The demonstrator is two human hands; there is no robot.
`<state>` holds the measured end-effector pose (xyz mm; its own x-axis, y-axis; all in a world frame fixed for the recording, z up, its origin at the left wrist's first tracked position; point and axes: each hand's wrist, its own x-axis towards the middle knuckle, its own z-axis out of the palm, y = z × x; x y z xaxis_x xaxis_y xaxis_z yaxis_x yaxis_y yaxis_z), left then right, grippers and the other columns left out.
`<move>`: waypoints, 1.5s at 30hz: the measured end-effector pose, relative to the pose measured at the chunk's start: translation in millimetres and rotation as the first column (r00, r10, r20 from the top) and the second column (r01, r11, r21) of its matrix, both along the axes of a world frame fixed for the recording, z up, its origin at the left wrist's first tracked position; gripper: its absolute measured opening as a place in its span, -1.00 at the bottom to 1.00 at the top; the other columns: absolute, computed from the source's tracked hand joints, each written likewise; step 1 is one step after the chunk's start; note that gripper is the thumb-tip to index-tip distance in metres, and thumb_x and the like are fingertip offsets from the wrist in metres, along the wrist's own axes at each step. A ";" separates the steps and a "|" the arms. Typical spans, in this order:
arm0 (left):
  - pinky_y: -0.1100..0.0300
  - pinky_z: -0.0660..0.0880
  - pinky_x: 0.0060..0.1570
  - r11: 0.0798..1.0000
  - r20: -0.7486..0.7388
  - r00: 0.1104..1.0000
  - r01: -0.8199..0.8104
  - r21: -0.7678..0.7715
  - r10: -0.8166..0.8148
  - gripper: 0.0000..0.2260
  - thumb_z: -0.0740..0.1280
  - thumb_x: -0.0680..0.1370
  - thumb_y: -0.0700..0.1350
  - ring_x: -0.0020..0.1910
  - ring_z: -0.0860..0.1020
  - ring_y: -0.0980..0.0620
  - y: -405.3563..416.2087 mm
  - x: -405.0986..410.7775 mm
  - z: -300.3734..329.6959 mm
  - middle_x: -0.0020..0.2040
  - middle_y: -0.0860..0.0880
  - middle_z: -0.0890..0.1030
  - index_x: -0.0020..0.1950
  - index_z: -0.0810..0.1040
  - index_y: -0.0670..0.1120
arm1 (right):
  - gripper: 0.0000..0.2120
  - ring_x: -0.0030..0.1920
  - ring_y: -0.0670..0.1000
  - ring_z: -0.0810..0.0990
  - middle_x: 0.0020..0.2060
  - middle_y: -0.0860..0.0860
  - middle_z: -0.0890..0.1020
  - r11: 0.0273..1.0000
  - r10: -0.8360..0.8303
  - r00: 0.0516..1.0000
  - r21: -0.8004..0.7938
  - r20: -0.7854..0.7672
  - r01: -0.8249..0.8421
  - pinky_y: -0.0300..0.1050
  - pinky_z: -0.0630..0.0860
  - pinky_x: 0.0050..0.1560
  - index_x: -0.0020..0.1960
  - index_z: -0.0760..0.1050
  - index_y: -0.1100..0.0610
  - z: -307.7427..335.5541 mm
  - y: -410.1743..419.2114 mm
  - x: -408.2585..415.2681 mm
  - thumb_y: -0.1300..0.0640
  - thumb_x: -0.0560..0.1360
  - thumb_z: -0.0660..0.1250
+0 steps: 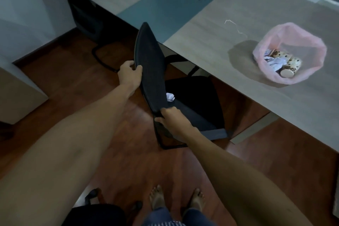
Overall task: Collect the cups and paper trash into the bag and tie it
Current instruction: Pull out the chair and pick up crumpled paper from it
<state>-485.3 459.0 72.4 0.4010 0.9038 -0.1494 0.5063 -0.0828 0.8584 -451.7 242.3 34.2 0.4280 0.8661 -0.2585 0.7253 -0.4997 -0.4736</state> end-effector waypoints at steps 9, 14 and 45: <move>-0.03 0.47 0.27 0.853 -0.294 0.956 0.152 0.499 0.002 -0.68 0.29 0.61 -0.14 0.30 0.45 -0.11 -21.9 -4.2 21.7 0.29 -0.11 0.50 0.38 0.53 -0.07 | -0.92 -0.17 -0.01 0.63 -0.24 0.04 0.68 0.988 -0.121 0.945 0.053 -0.305 0.143 -0.11 0.52 -0.15 -0.15 0.61 0.08 -4.2 -8.7 31.4 0.14 0.52 0.39; 0.03 0.53 0.14 0.899 -0.232 0.963 0.220 0.379 -0.138 -0.71 0.30 0.61 -0.14 0.15 0.57 -0.06 -56.7 26.2 7.4 0.21 -0.10 0.55 0.32 0.59 -0.11 | -0.83 -0.25 0.05 0.69 -0.27 0.04 0.66 0.959 -0.277 0.931 -0.013 -0.240 0.282 0.14 0.67 -0.23 -0.19 0.55 0.02 -25.8 -45.2 116.9 0.17 0.50 0.22; -0.01 0.20 0.51 0.999 -0.546 0.838 -0.031 -0.032 0.008 -0.30 0.23 0.61 -0.20 0.60 0.15 -0.12 -99.5 147.8 -404.5 0.67 -0.07 -0.05 0.67 -0.06 -0.03 | -0.31 0.39 0.29 0.40 0.46 0.24 0.32 0.962 0.270 0.943 0.022 -0.194 -0.271 0.22 0.46 0.31 0.57 0.24 -0.04 -358.6 115.2 263.1 0.32 0.50 0.28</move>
